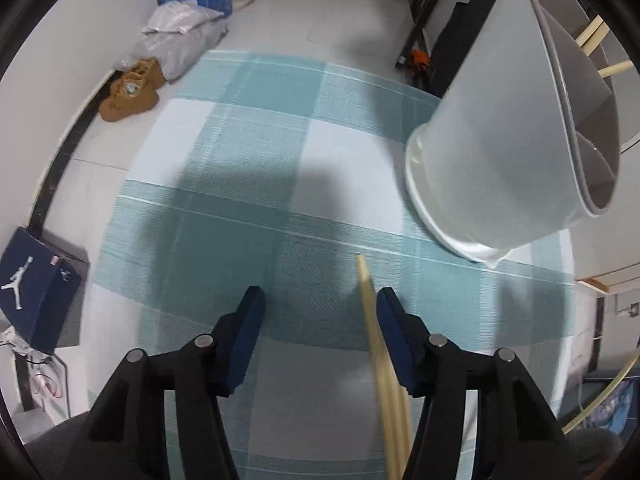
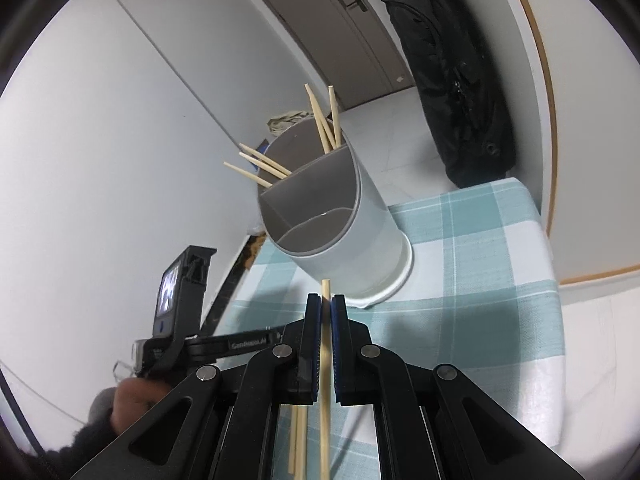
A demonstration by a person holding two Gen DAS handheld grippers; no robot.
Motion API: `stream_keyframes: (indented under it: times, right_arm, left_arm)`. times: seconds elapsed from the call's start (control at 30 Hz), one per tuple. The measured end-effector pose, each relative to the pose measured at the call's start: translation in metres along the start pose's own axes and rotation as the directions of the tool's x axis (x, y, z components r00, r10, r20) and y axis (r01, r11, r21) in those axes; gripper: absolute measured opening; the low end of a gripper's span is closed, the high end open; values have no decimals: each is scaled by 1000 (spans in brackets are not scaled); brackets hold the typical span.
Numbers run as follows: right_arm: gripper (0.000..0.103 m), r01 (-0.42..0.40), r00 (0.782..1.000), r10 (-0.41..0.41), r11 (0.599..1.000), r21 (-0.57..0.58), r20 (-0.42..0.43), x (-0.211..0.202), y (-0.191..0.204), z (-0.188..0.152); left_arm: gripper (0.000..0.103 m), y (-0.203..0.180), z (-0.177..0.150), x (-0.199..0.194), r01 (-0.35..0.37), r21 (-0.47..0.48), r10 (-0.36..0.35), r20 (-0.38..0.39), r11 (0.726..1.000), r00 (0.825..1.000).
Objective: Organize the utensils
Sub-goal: 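Lift the right tool's chopstick while the left tool lowers toward the remaining chopsticks, then carry both held chopsticks up over the white utensil holder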
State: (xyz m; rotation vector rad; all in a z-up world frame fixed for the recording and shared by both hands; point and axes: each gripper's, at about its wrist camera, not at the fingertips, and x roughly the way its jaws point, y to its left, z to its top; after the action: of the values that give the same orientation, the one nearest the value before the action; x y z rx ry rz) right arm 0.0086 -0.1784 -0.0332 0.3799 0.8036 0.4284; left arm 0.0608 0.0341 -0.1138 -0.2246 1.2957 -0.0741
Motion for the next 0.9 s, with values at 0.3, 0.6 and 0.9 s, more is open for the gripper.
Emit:
stream_keyframes:
  times: [0.3, 0.6, 0.9]
  right_arm:
    - [4, -2, 1000, 3, 1000, -22, 30, -12, 2, 2]
    - [4, -24, 997, 25, 1000, -19, 73, -27, 3, 6]
    - [4, 5, 995, -4, 1000, -14, 100, -38, 1, 5]
  left_arm:
    - [42, -20, 3, 7, -104, 81, 104, 1, 991, 995]
    - [11, -19, 6, 7, -176, 46, 177, -1, 983, 984]
    - [1, -24, 6, 7, -127, 27, 126, 30, 992, 992]
